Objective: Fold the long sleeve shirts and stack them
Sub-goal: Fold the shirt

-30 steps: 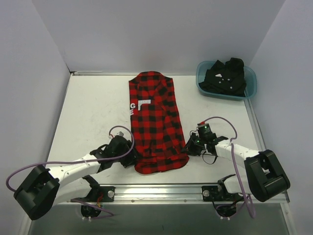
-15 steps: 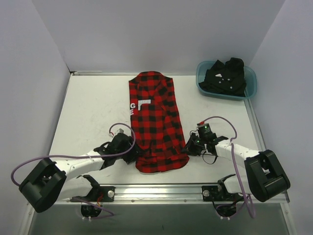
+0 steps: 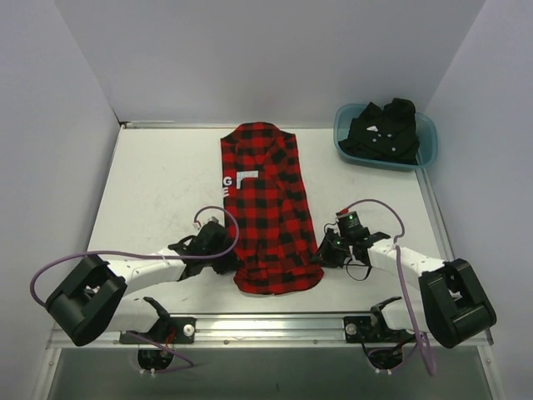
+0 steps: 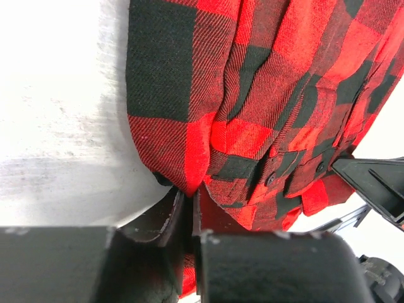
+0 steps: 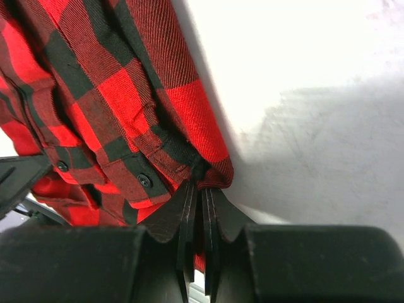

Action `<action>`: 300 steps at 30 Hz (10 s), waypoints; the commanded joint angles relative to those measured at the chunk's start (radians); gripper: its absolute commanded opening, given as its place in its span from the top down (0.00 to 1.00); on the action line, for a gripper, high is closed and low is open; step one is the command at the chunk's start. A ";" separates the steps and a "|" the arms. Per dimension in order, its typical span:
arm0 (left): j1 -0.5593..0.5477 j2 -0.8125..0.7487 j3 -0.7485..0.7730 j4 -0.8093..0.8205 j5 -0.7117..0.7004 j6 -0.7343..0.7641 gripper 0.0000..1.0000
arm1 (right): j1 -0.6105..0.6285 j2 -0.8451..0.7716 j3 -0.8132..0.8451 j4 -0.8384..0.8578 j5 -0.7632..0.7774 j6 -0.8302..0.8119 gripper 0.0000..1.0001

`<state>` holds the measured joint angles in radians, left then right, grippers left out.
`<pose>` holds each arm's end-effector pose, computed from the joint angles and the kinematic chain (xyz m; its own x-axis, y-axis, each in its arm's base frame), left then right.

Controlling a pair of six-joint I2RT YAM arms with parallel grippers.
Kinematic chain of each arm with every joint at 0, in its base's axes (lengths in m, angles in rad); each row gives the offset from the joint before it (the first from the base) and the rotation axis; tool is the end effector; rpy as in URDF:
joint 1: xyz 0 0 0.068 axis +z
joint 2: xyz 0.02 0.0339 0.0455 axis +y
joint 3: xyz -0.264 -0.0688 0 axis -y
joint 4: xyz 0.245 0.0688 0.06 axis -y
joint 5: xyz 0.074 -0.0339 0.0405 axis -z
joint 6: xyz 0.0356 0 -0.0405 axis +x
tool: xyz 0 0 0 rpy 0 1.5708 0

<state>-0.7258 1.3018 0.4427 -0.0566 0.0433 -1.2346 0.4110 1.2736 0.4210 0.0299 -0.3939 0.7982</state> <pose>0.1651 -0.1485 0.1348 -0.8403 -0.5153 -0.1686 -0.3347 0.7376 -0.5865 0.1979 0.1011 0.1426 -0.9046 0.3271 -0.2734 0.0566 0.7278 0.6835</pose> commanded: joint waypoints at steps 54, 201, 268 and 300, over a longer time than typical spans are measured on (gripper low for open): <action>0.477 0.496 0.697 -0.029 0.408 0.207 0.28 | -0.192 0.618 0.993 -0.375 -0.137 -0.129 0.49; 0.229 0.409 0.432 -0.298 -0.094 0.506 0.64 | 0.043 0.489 0.552 -0.283 0.185 -0.257 0.74; -0.075 0.231 0.278 -0.288 -0.008 0.524 0.28 | 0.147 0.678 0.971 -0.521 0.081 -0.858 0.54; -0.076 -0.051 0.194 -0.226 -0.036 0.500 0.21 | 0.176 0.541 0.931 -0.306 0.038 -0.378 0.57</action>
<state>-0.7971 1.3262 0.6506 -0.2916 0.0227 -0.7238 0.5632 1.8011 1.3441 -0.2710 -0.2176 0.2962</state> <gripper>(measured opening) 0.789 0.429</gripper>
